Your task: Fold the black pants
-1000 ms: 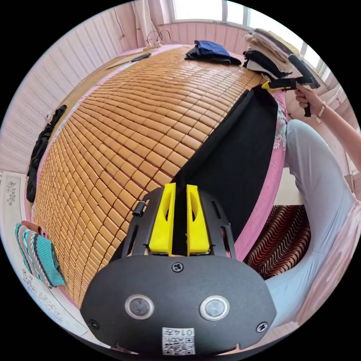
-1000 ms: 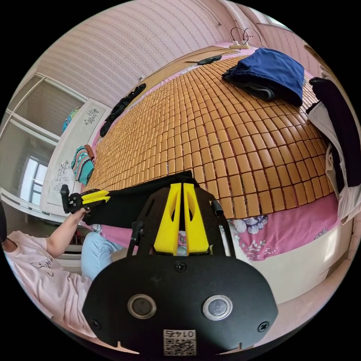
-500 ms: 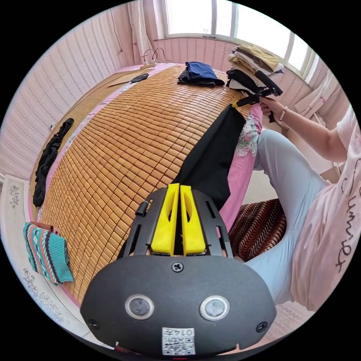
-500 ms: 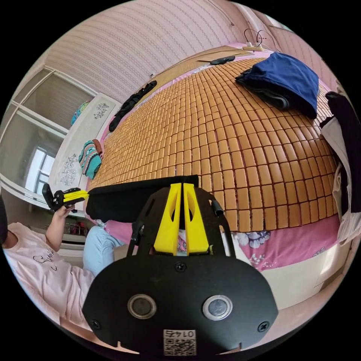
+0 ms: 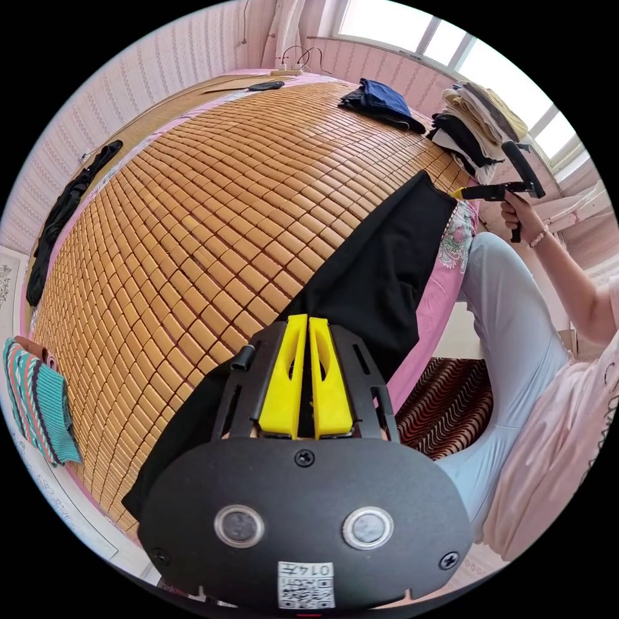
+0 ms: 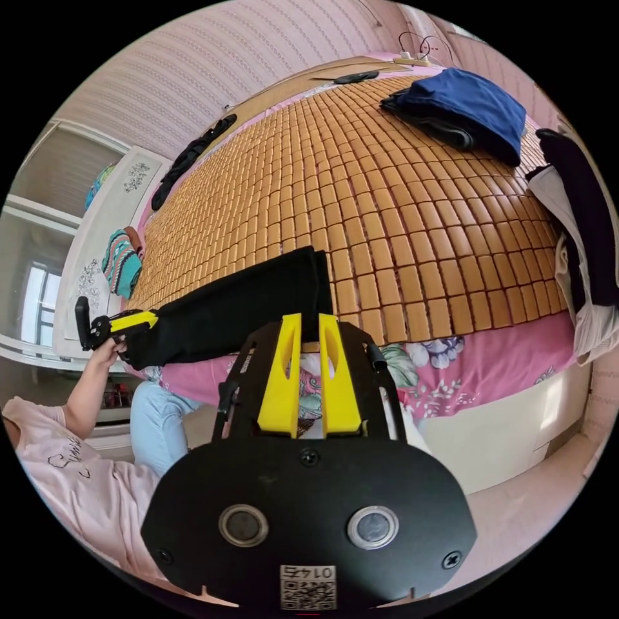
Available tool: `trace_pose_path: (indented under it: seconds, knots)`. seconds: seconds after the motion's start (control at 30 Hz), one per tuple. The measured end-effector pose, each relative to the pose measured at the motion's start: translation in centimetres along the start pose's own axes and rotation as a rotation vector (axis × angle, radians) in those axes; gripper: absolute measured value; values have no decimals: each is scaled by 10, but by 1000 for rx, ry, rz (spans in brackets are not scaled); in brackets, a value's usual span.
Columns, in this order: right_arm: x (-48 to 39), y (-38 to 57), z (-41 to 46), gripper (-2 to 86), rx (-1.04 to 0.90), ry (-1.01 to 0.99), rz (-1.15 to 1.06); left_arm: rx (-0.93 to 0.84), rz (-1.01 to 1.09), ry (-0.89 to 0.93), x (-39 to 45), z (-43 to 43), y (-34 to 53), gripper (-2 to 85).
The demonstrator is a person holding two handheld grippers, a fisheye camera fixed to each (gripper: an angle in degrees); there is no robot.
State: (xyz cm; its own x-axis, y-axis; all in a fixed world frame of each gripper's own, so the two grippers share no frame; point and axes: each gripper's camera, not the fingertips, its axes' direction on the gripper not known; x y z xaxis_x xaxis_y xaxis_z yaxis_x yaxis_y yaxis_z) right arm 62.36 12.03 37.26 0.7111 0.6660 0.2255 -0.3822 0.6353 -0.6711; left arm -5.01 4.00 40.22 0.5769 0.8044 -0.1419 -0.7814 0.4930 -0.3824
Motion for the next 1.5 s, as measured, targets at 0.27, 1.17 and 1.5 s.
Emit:
trace_pose_path:
  seconds: [0.27, 1.17, 1.5]
  knots:
    - [7, 6, -11, 4, 87, 11, 27, 27, 23, -17, 4, -11, -10, -10]
    - [-26, -1, 27, 13, -18, -10, -55, 20, -4, -3, -4, 7, -18, -10]
    - [-30, -6, 26, 9, -7, -10, -15, 15, 7, 13, 0, 24, -14, -10]
